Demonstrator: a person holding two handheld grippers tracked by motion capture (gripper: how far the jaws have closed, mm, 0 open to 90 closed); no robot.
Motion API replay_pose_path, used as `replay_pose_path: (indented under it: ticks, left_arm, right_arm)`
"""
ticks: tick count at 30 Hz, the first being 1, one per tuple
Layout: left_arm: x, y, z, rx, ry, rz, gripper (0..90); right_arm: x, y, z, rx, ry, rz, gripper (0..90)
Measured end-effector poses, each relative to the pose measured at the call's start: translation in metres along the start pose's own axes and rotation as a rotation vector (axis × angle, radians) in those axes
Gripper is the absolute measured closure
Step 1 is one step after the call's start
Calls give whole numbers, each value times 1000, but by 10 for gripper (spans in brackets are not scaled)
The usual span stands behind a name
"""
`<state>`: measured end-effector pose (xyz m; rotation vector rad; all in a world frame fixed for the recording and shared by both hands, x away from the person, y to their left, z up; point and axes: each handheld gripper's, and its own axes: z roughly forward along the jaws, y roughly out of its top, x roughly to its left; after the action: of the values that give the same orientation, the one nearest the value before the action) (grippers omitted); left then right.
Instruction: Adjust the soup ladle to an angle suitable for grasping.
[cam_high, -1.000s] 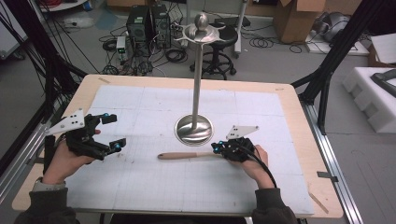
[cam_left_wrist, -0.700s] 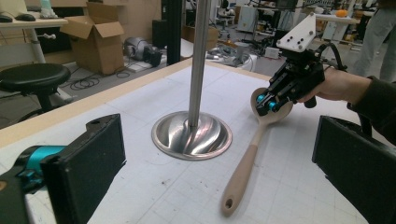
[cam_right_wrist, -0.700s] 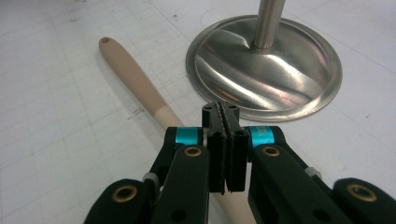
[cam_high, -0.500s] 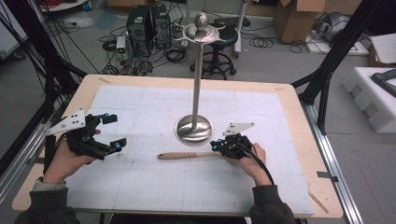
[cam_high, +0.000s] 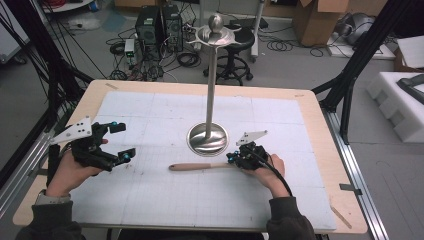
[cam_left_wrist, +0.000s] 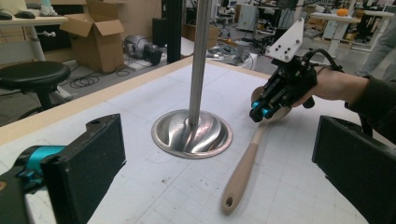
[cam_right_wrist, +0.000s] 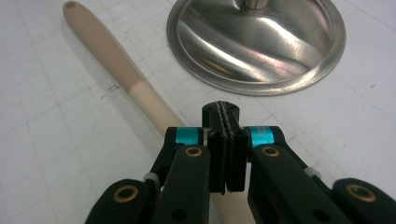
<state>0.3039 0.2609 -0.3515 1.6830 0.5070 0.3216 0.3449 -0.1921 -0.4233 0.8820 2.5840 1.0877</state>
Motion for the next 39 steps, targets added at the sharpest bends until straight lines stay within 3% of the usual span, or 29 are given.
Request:
replay_pose_path:
  ticks: [18,26,27,39]
  left_arm:
    - [1,0,-1,1,-1,-2,30]
    - [1,0,0,4,-1,-3,30]
    - [0,0,0,2,-2,-6,30]
    - [1,-1,0,3,0,-10,30]
  right_arm:
    - [-1,9,12,110,-4,-28,900]
    - [-2,8,13,135,-9,-16,900]
    - [-1,8,15,156,-10,-21,900]
    - [8,6,10,195,-3,-17,900]
